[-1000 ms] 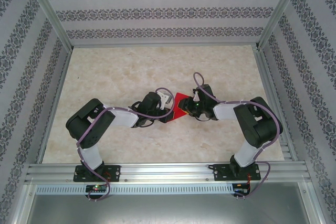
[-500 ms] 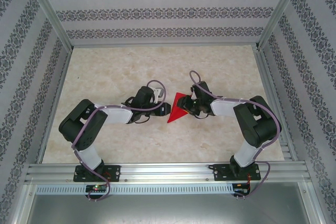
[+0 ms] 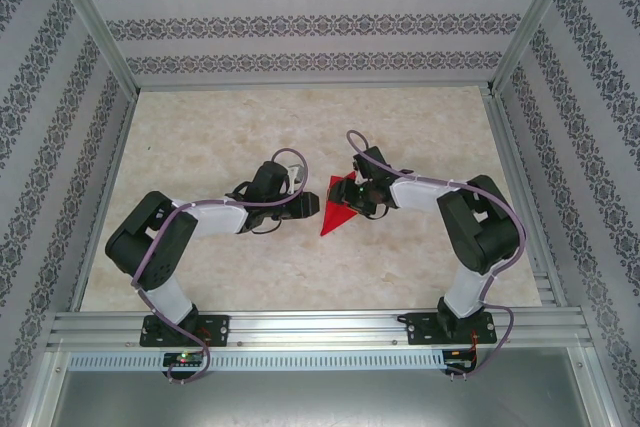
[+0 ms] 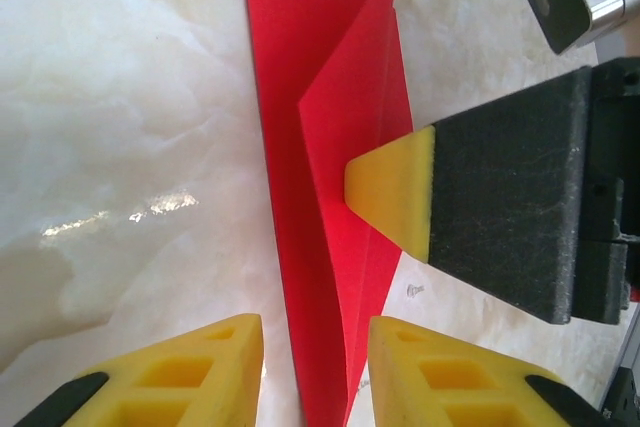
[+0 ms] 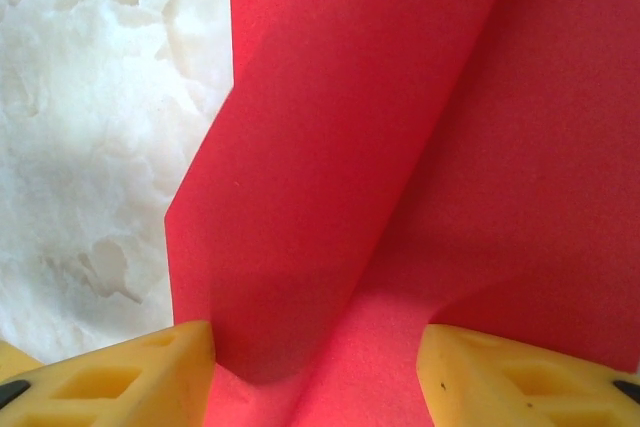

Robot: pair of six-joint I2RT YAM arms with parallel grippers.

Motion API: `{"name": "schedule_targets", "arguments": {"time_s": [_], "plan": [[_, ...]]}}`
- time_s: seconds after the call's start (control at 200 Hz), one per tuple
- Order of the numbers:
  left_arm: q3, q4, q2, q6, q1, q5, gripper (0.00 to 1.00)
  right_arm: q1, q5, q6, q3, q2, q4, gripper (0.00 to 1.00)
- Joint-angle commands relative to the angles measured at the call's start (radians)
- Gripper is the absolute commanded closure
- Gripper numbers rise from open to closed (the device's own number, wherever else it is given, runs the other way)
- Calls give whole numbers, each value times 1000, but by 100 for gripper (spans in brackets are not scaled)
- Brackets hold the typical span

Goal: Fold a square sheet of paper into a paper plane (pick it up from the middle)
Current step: Fourth fold the wing at the center of the table.

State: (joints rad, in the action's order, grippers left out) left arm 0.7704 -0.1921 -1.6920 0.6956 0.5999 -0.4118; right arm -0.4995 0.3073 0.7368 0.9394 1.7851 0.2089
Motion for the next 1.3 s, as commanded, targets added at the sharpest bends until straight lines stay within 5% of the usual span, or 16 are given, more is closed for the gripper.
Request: {"name": "schedule_targets", "arguments": {"time_s": [0.0,0.649,1.294], "plan": [[29,29,19,-6,-17,-37,69,-11,-133,-21,-19,106,178,39],[80,-100,-125,84,-29,-225,93,-24,-146,-7,5,204,243,51],[120,-73,-210,75,-19,-229,94,-33,-106,-21,42,260,261,39]]}}
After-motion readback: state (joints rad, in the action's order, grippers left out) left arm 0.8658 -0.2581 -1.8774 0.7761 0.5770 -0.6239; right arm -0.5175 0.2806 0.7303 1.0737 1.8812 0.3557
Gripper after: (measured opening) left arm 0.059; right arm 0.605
